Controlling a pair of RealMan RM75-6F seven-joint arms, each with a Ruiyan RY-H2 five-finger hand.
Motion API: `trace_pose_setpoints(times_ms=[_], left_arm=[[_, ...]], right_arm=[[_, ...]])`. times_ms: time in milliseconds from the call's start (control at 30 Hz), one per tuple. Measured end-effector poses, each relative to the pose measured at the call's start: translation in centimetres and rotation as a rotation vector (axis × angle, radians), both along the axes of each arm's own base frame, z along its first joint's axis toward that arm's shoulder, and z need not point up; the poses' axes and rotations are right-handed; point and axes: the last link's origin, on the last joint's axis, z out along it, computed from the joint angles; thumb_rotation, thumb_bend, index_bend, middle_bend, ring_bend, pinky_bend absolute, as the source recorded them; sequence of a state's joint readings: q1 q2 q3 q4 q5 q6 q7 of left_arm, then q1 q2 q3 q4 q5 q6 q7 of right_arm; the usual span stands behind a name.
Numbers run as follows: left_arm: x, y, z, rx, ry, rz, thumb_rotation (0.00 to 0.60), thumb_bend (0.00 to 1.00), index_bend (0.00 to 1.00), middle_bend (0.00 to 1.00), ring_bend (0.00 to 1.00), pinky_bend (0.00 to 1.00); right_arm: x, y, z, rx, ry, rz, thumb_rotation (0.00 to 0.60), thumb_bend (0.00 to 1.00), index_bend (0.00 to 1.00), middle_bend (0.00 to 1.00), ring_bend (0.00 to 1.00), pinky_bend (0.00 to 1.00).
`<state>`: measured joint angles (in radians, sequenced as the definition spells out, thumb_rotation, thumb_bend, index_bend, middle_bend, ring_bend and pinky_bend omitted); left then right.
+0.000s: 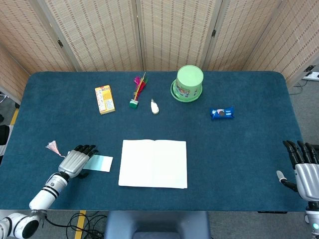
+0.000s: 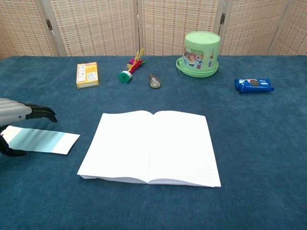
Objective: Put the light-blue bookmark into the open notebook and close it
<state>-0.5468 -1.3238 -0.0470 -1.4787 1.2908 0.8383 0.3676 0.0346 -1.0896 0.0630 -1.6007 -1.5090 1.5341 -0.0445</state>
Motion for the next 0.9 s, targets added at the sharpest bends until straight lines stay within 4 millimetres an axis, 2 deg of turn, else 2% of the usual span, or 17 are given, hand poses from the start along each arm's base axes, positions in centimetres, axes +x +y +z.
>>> trace_pose_setpoints(times_ms=[900], left_arm=[[-0.9, 1.2, -1.4, 0.028, 0.006, 0.076, 0.6, 0.26, 0.29, 0.09, 0.11, 0.17]], right_arm=[[-0.1, 0.3, 0.2, -0.005, 0.0, -0.006, 0.6, 0.21, 0.0, 0.1, 0.02, 0.06]])
